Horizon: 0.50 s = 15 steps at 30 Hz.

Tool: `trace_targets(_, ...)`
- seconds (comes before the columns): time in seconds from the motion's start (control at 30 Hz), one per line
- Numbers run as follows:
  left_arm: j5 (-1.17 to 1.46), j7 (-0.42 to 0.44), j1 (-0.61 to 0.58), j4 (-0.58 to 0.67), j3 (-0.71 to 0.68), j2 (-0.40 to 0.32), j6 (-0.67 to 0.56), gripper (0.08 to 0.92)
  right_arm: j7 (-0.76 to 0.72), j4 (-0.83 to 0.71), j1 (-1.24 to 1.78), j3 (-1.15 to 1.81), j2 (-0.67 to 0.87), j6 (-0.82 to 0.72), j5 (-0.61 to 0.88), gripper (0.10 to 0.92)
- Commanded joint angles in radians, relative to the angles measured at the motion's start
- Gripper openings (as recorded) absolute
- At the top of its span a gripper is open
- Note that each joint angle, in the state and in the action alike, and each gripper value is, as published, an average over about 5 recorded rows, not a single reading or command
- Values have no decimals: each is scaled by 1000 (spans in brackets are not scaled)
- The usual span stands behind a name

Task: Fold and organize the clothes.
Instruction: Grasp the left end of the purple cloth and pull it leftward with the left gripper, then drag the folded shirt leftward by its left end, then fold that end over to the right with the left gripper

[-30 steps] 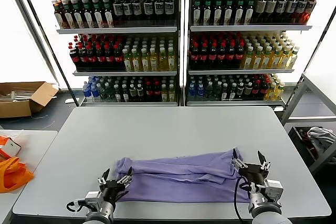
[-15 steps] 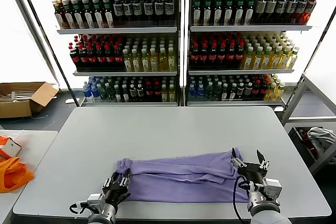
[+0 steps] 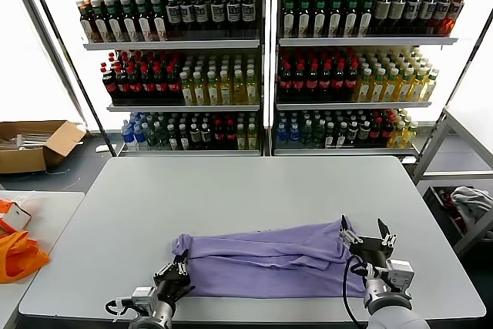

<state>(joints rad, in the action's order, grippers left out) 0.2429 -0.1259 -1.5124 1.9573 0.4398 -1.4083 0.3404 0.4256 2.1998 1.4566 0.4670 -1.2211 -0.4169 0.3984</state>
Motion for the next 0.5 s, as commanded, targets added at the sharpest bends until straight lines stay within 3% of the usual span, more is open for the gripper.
trace_targets(0.03, -100, -12, -8, 33, 53, 25, -83, 98, 0, -1, -1, 4, 1, -1, 3, 823)
trace_targets(0.27, -86, -6, 25, 51, 250, 115, -101, 98, -1, -2, -10, 19, 6, -2, 18, 823)
trace_targets(0.37, -63, 0, 55, 30, 374, 199, -100, 98, -2, 2, -13, 18, 9, -3, 21, 823)
trace_targets(0.5, -3, 7, 96, -58, 524, 370, -90, 98, -1, 6, -20, 15, 10, -7, 24, 823)
